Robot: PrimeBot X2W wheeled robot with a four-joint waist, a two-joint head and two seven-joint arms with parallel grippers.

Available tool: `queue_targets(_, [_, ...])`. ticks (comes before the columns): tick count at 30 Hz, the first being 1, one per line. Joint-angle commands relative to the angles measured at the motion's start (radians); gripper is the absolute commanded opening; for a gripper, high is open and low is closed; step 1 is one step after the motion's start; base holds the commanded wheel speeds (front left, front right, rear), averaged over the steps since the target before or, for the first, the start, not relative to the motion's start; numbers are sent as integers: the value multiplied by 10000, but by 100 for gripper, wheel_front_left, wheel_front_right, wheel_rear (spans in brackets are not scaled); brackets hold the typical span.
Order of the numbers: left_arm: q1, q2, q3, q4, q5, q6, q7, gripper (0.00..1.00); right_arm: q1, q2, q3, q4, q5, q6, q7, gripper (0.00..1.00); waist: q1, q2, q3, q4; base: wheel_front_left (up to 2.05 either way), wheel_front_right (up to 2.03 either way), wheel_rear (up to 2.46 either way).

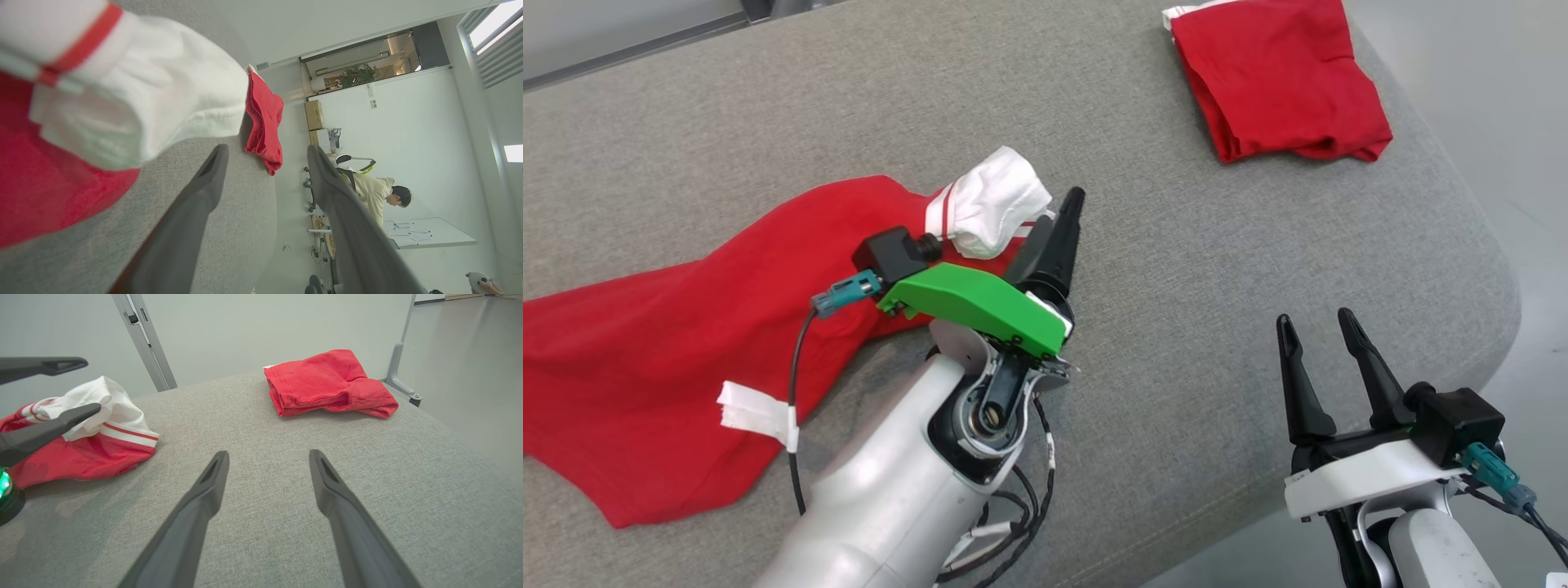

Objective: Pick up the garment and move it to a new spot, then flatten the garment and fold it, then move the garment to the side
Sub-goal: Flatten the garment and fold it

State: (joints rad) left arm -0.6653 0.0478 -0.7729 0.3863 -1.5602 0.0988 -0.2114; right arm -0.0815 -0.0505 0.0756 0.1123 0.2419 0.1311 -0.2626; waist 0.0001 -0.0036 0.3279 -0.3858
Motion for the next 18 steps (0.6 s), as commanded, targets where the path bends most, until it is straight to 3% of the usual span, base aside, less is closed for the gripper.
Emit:
queue_targets(1, [-120, 55, -68, 10, 27, -94, -14, 100, -82, -8, -7, 10, -41, -8, -28, 100, -1, 36, -80, 120, 0, 0, 0])
queue_targets(8, [-197, 278, -844, 516, 1333, -347, -281, 100, 104, -8, -64, 27, -203, -8, -28, 100, -1, 36, -270, 385, 0, 0, 0])
queue_targets(18, [-254, 1064, -1603, 962, 3552, 374, -502, 100, 196, -6, 11, 25, -339, -8, -28, 100, -1, 36, -428, 449, 0, 0, 0])
